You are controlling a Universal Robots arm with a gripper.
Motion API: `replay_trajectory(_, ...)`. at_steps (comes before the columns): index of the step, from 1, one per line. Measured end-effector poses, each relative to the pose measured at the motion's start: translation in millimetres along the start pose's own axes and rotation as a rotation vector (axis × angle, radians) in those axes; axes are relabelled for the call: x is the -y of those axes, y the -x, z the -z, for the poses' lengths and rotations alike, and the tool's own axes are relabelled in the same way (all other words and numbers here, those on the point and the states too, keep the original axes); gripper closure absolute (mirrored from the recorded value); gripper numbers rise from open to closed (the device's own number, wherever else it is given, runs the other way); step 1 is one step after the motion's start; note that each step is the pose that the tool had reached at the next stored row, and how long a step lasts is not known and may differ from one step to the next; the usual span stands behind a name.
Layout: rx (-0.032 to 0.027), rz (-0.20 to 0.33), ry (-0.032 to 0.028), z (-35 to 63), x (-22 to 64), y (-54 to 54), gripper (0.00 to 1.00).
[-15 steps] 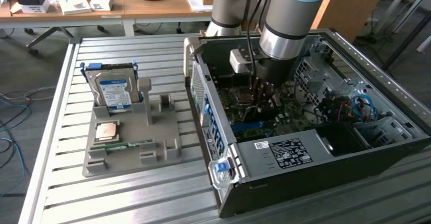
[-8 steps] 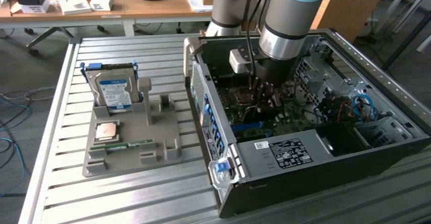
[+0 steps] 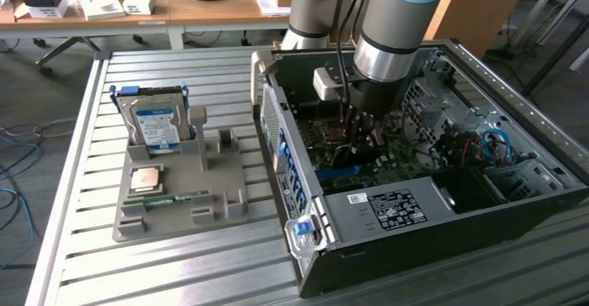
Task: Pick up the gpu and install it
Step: 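Insert the gpu into the slot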
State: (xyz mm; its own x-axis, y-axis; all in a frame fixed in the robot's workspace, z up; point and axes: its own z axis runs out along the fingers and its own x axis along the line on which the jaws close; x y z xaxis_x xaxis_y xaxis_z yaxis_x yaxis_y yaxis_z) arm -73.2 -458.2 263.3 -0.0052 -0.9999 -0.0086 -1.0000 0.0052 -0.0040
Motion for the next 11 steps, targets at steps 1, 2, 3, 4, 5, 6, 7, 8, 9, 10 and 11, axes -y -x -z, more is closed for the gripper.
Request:
replay_trajectory(1,0.0001,0.000,-0.0001,0.0,-0.2,0.0,0.74)
replay_trajectory(2,0.0000,0.000,0.0000,0.0,-0.2,0.0,0.74)
replay_trajectory(3,0.0000,0.000,-0.0001,0.0,-0.2,0.0,0.74)
replay_trajectory(4,0.0000,0.000,0.0000,0.0,-0.3,0.0,0.74)
replay_trajectory(5,0.0000,0.000,-0.0001,0.0,-0.6,0.0,0.74)
replay_trajectory(6,0.0000,0.000,-0.0002,0.0,-1.0,0.0,0.74)
replay_trajectory(7,0.0000,0.000,-0.0004,0.0,-1.3,0.0,0.74)
replay_trajectory(8,0.0000,0.000,-0.0005,0.0,-1.5,0.0,0.74)
replay_trajectory(9,0.0001,0.000,-0.0005,0.0,-1.5,0.0,0.74)
replay_trajectory(10,0.0000,0.000,-0.0005,0.0,-1.5,0.0,0.74)
replay_trajectory(11,0.0000,0.000,-0.0008,0.0,-1.9,0.0,0.74)
